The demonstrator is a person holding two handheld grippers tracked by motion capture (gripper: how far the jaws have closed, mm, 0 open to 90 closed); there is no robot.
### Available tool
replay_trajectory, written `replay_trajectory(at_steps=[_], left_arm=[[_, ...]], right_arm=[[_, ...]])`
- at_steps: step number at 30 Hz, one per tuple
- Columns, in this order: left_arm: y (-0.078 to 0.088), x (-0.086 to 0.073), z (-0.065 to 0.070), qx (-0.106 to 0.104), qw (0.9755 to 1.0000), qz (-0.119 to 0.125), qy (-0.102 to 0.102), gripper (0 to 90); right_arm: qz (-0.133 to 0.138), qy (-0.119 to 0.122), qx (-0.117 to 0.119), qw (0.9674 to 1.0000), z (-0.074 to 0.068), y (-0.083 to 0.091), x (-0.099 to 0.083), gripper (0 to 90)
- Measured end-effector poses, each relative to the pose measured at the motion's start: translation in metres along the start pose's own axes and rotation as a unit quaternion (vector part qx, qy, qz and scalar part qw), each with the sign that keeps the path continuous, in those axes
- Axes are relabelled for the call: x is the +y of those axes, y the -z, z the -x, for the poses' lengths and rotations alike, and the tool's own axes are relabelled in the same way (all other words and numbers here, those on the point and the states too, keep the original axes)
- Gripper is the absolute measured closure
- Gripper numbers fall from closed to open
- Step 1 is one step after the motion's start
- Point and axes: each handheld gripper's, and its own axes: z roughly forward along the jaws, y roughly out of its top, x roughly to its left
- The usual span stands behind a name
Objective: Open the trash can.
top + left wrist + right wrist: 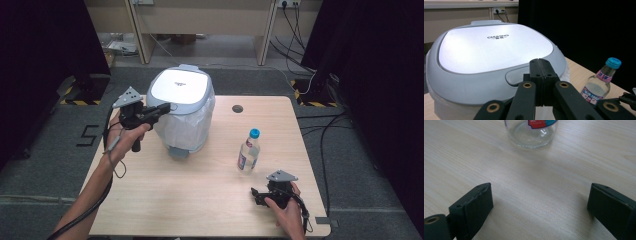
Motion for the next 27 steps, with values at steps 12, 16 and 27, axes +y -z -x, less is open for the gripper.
replay_trajectory(at_steps=[12,16,27], left_arm=[[-0.010,0.003,-0.002,0.032,0.9989,-0.019,-0.028,89.1],[-0.012,0.002,0.000,0.041,0.9983,-0.019,-0.037,89.2],[-0.015,-0.001,0.002,0.055,0.9972,-0.011,-0.050,89.4]], right_arm=[[0.000,0.000,0.000,1.0000,0.000,0.000,0.000,6.4],[0.000,0.000,0.000,1.0000,0.000,0.000,0.000,6.4],[0.000,0.001,0.000,1.0000,0.000,0.000,0.000,6.3]])
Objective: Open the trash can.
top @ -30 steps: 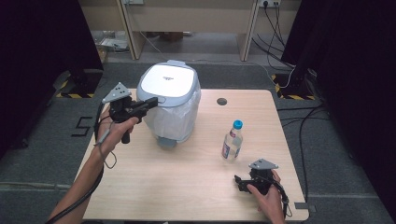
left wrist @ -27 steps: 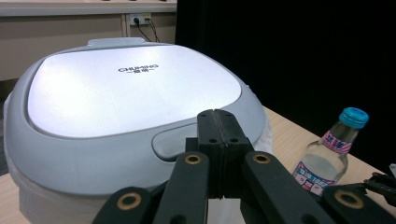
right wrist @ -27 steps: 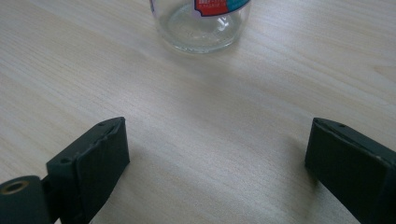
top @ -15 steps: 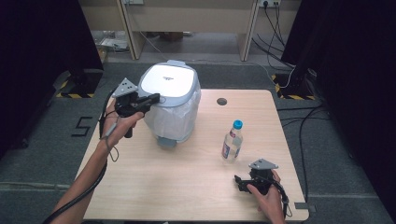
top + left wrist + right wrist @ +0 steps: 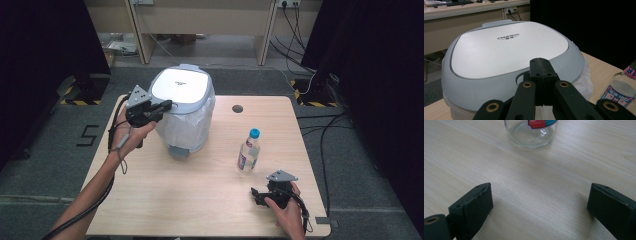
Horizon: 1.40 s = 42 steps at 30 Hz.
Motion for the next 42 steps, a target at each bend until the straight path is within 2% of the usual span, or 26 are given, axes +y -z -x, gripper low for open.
replay_trajectory(at_steps=[3,6,8,9,10,11,12,13,14,15,16,17,19,20,21,22,25,29,31,35,36,37,39,42], left_arm=[[-0.002,-0.001,0.005,0.020,0.9997,0.002,-0.017,89.4],[-0.002,0.001,0.005,0.020,0.9997,-0.005,-0.014,89.4],[-0.003,0.003,0.007,0.027,0.9991,-0.013,-0.030,89.5],[-0.004,0.006,0.005,0.023,0.9994,-0.021,-0.017,89.5],[-0.005,0.006,0.005,0.024,0.9991,-0.027,-0.020,89.5],[-0.006,0.006,0.007,0.031,0.9988,-0.025,-0.028,89.5],[-0.006,0.005,0.008,0.035,0.9988,-0.022,-0.027,89.5],[-0.006,0.006,0.010,0.038,0.9982,-0.026,-0.039,89.5],[-0.006,0.007,0.009,0.033,0.9984,-0.031,-0.035,89.5],[-0.007,0.008,0.006,0.021,0.9990,-0.033,-0.020,89.5],[-0.007,0.008,0.006,0.023,0.9988,-0.033,-0.027,89.5],[-0.007,0.008,0.009,0.031,0.9980,-0.034,-0.044,89.5],[-0.008,0.009,0.010,0.032,0.9978,-0.036,-0.044,89.5],[-0.007,0.011,0.009,0.023,0.9981,-0.041,-0.040,89.3],[-0.007,0.011,0.009,0.023,0.9981,-0.041,-0.040,88.1],[-0.006,0.013,0.007,0.010,0.9986,-0.043,-0.029,88.1],[-0.003,0.013,0.008,-0.009,0.9988,-0.040,-0.028,74.0],[0.011,0.011,0.015,-0.028,0.9996,0.005,-0.004,63.6],[0.019,0.007,0.018,-0.036,0.9992,0.019,0.004,57.9],[0.026,-0.016,0.018,-0.054,0.9985,0.010,0.007,52.1],[0.026,-0.016,0.018,-0.054,0.9985,0.010,0.007,50.8],[0.027,-0.029,0.015,-0.052,0.9986,0.008,0.009,48.2],[0.029,-0.040,0.010,-0.039,0.9991,0.007,0.015,43.9],[0.032,-0.054,0.007,-0.047,0.9985,0.008,0.027,36.8]], right_arm=[[0.000,-0.001,0.000,1.0000,0.000,0.000,0.000,6.3],[0.000,-0.001,0.000,1.0000,0.000,0.000,0.000,6.3],[0.000,0.000,0.000,1.0000,0.000,0.000,0.000,6.3],[0.000,-0.001,0.000,1.0000,0.000,0.000,0.000,6.3],[0.000,0.000,0.000,1.0000,0.000,0.000,0.000,6.3],[0.000,0.000,-0.001,1.0000,0.000,0.000,0.000,6.3],[0.000,0.000,-0.001,1.0000,0.000,0.000,0.000,6.3],[-0.001,-0.002,-0.002,1.0000,0.000,0.000,0.000,6.2],[-0.002,-0.003,-0.002,1.0000,-0.001,0.000,0.000,6.2],[-0.001,-0.004,-0.003,1.0000,-0.001,0.000,0.000,6.2],[-0.002,-0.005,-0.002,1.0000,-0.001,0.000,0.000,6.2],[-0.002,-0.004,-0.002,1.0000,-0.001,0.000,0.000,6.1],[-0.003,-0.003,-0.002,1.0000,-0.001,0.001,0.000,6.2],[-0.003,-0.005,-0.002,1.0000,-0.001,0.000,0.000,6.0],[-0.003,-0.005,-0.002,1.0000,-0.001,0.000,0.000,6.0],[-0.002,-0.005,-0.002,1.0000,-0.001,0.000,0.000,6.0],[-0.002,-0.005,-0.002,1.0000,-0.001,0.000,0.000,6.0],[-0.002,-0.005,-0.002,1.0000,-0.001,0.000,0.000,6.0],[-0.002,-0.005,-0.002,1.0000,-0.001,0.000,0.000,6.0],[-0.002,-0.005,-0.002,1.0000,-0.001,0.000,0.000,6.0],[-0.002,-0.005,-0.002,1.0000,-0.001,0.000,0.000,6.0],[-0.002,-0.005,-0.002,1.0000,-0.001,0.000,0.000,6.0],[-0.002,-0.005,-0.002,1.0000,-0.001,0.000,0.000,6.0],[-0.003,-0.005,-0.002,1.0000,-0.001,0.000,0.000,6.0]])
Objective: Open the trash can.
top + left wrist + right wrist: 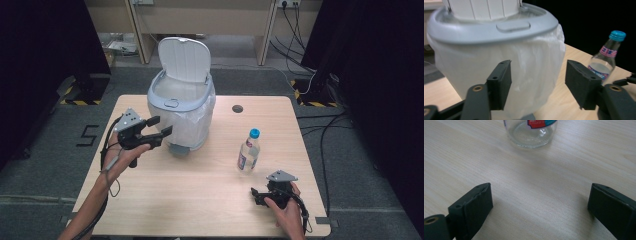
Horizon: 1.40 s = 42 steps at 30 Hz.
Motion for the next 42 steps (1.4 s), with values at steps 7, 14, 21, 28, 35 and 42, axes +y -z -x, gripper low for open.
replay_trajectory(at_steps=[7,14,21,28,35,42], left_arm=[[-0.002,-0.028,-0.002,0.008,0.9996,-0.016,0.020,22.5],[-0.009,-0.046,-0.001,0.024,0.9992,-0.028,0.014,14.5],[-0.015,-0.068,-0.003,0.027,0.9989,-0.029,0.023,14.6],[-0.020,-0.090,-0.007,0.033,0.9985,-0.033,0.029,14.7],[-0.022,-0.109,-0.009,0.042,0.9976,-0.048,0.028,14.7],[-0.026,-0.136,-0.013,0.041,0.9931,-0.106,0.031,14.9]], right_arm=[[0.000,0.000,0.000,1.0000,0.000,0.000,0.000,6.0],[0.000,0.000,0.000,1.0000,0.000,0.000,0.000,6.0],[0.000,0.000,0.000,1.0000,0.000,0.000,0.000,6.0],[0.000,0.000,0.000,1.0000,0.000,0.000,0.000,6.0],[0.000,0.000,0.000,1.0000,0.000,0.000,0.000,5.9],[0.000,0.000,0.000,1.0000,0.000,0.000,0.000,5.8]])
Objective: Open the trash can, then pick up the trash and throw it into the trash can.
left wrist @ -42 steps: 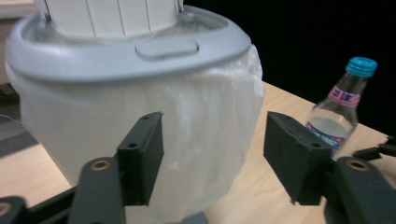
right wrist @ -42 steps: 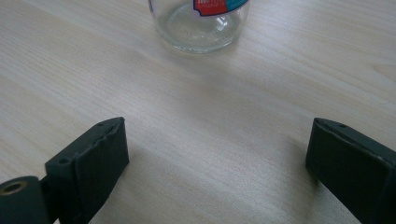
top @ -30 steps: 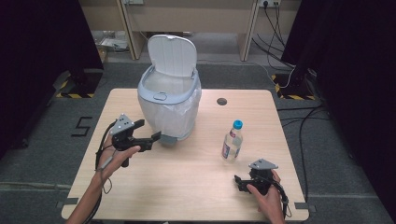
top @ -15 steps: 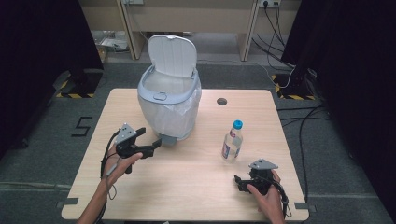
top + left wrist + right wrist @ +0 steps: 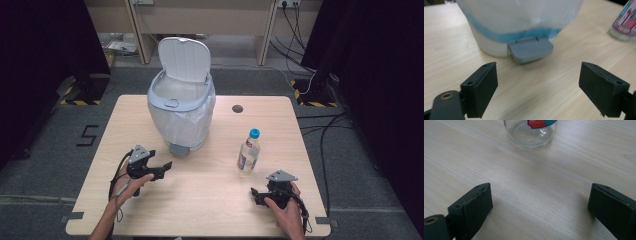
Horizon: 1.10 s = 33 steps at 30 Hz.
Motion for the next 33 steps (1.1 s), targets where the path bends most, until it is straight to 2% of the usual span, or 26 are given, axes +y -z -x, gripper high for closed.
replay_trajectory(at_steps=[2,5,6,11,14,17,30,33], left_arm=[[-0.001,-0.003,0.000,0.003,1.0000,-0.006,-0.001,14.9],[-0.005,-0.010,-0.001,0.018,0.9992,-0.037,-0.003,15.0],[-0.005,-0.010,-0.001,0.018,0.9992,-0.037,-0.003,15.0],[-0.007,-0.020,0.000,0.028,0.9964,-0.079,-0.014,15.0],[-0.009,-0.022,0.000,0.029,0.9960,-0.084,-0.015,15.0],[-0.011,-0.027,0.000,0.038,0.9939,-0.102,-0.022,15.0],[-0.011,-0.027,-0.001,0.038,0.9940,-0.102,-0.012,14.4],[-0.011,-0.027,-0.001,0.039,0.9938,-0.103,-0.014,14.1]], right_arm=[[0.000,0.000,0.000,1.0000,0.000,0.000,0.000,5.8],[0.000,0.000,0.000,1.0000,0.000,0.000,0.000,5.8],[0.000,0.000,0.000,1.0000,0.000,0.000,0.000,5.8],[0.000,0.000,0.000,1.0000,0.000,0.000,0.000,5.8],[0.000,0.000,0.000,1.0000,0.000,0.000,0.000,5.8],[0.000,0.000,0.000,1.0000,0.000,0.000,0.000,5.8],[0.000,0.006,-0.001,1.0000,-0.001,0.001,-0.001,7.5],[0.014,0.008,0.004,0.9999,-0.001,0.004,-0.002,19.2]])
